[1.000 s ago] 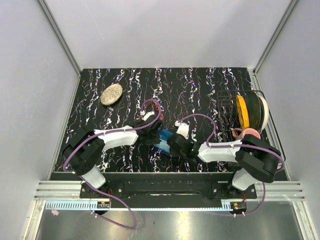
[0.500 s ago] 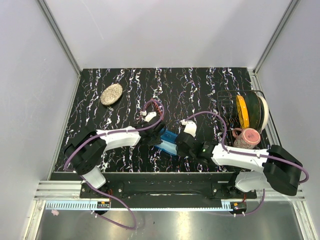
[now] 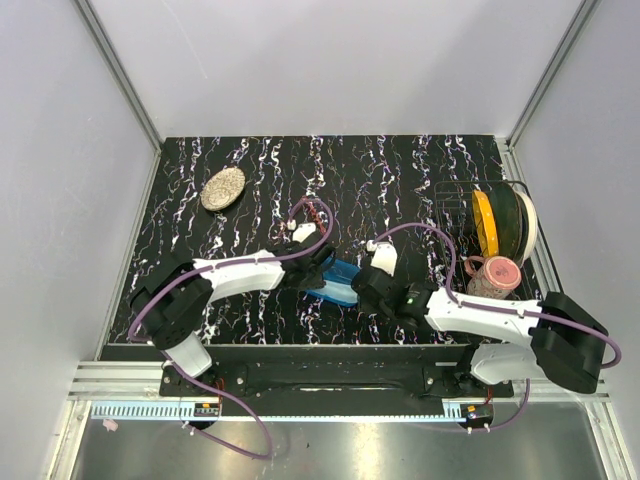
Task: Organize the sunglasses
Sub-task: Place the glasses cleaning cloth in the sunglasses case, then fold the sunglasses.
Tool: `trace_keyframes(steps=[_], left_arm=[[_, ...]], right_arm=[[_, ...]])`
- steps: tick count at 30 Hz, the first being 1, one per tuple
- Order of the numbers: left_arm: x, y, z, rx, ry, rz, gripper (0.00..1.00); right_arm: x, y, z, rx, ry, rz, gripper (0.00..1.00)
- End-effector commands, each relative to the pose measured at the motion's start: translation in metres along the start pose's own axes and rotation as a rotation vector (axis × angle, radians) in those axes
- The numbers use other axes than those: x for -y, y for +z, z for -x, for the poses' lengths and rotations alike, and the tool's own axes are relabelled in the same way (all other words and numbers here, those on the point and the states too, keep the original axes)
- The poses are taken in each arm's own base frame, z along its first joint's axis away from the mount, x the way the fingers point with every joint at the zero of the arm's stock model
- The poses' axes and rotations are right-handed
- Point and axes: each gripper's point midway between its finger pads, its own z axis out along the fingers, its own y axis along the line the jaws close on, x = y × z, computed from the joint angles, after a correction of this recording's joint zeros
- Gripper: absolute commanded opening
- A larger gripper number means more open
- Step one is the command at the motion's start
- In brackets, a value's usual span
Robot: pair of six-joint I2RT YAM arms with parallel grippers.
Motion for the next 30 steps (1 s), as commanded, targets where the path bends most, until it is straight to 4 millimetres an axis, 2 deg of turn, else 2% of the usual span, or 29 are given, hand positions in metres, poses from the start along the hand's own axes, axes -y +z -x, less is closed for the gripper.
trace_keyframes(steps=[1,9,14,19,21,22,25,28,30], left_arm=[[0.02,-0.023,0.029,0.08,0.001,-0.058,0.29],[0.025,-0.043,0.043,0.12,0.0,-0.085,0.32],[0.019,-0.059,0.053,0.162,-0.008,-0.077,0.35],[0.005,-0.08,0.071,0.22,-0.045,-0.068,0.43],[-0.005,-0.089,0.086,0.254,-0.077,-0.068,0.46],[-0.009,-0.095,0.093,0.272,-0.097,-0.073,0.52],[-0.033,-0.098,0.116,0.305,-0.166,-0.039,0.63],[-0.061,-0.087,0.138,0.314,-0.273,0.013,0.74],[-0.061,-0.072,0.146,0.29,-0.316,-0.001,0.77]], right_arm=[[0.007,-0.009,0.014,0.059,0.032,-0.029,0.32],[0.003,-0.016,0.022,0.066,0.035,-0.022,0.37],[-0.003,-0.024,0.033,0.075,0.024,-0.015,0.4],[-0.017,-0.046,0.067,0.136,0.005,0.022,0.43],[-0.025,-0.055,0.083,0.164,-0.01,0.044,0.45],[-0.028,-0.058,0.087,0.17,-0.013,0.052,0.46],[-0.036,-0.063,0.107,0.185,-0.027,0.074,0.48],[-0.041,-0.06,0.127,0.188,-0.02,0.084,0.5],[-0.04,-0.055,0.141,0.191,-0.003,0.076,0.51]])
